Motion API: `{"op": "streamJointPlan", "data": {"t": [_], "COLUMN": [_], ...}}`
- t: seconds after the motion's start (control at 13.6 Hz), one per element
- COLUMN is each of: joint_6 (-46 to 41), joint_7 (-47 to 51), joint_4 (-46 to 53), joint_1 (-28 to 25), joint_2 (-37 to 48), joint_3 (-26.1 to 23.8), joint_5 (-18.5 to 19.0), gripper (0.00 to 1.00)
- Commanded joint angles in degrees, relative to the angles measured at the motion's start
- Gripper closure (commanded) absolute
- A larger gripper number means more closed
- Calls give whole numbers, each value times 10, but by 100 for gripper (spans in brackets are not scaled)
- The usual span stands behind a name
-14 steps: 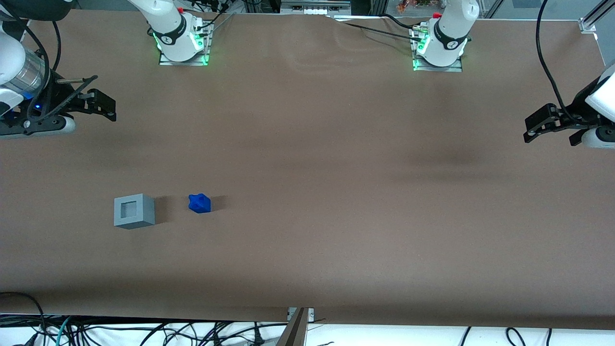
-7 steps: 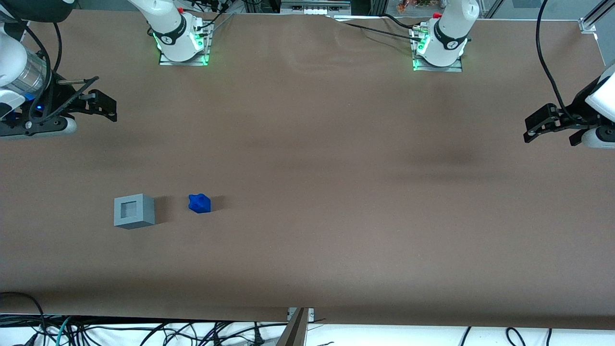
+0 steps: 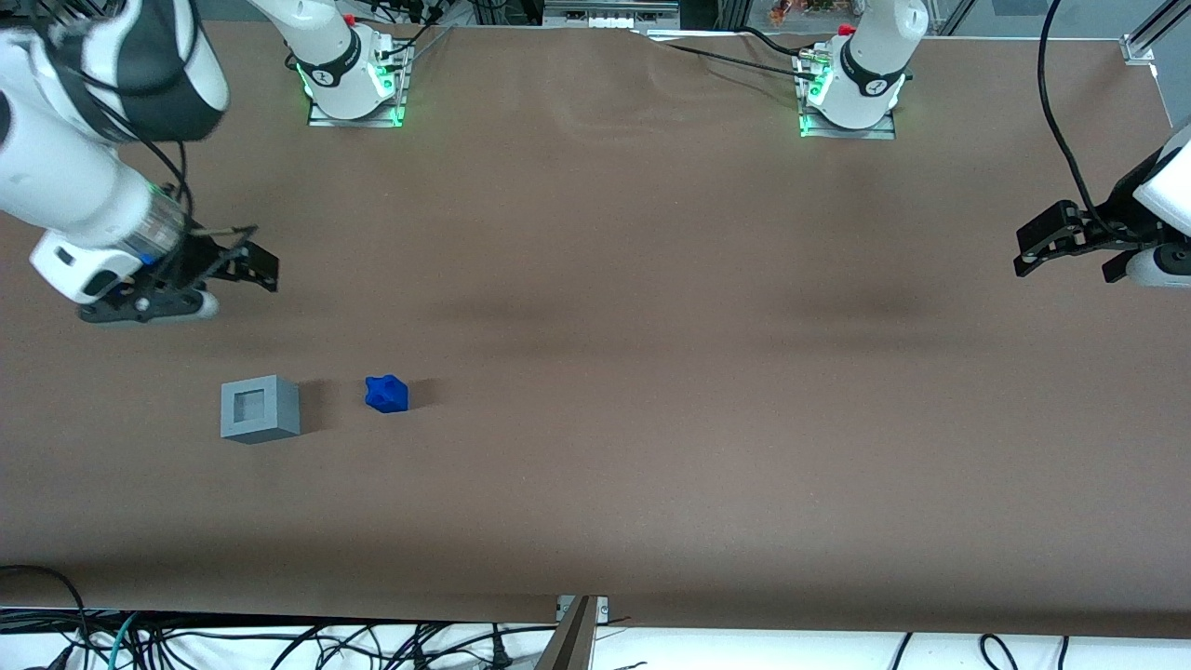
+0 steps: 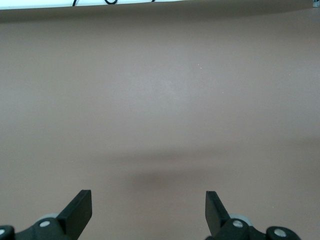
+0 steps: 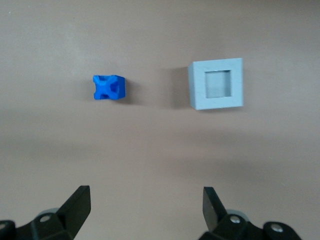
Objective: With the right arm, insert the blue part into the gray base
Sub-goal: 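Move the open right gripper down over the blue part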
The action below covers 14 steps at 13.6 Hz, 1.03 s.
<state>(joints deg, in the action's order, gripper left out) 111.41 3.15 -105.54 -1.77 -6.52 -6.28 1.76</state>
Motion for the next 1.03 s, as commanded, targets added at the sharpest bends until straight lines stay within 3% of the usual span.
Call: {"op": "streamJointPlan", "data": {"t": [0.0, 0.37, 0.81, 0.96], "joint_6": [92, 266, 388, 404], "joint_7": [35, 62, 69, 69], "joint_4": [-50, -70, -56, -54], "joint_1": [1, -2, -4, -7], "joint_2": [-18, -117, -207, -224], "joint_3": [-22, -42, -58, -58], "joint_5": [-8, -8, -7, -4], "gripper": [1, 1, 1, 9]}}
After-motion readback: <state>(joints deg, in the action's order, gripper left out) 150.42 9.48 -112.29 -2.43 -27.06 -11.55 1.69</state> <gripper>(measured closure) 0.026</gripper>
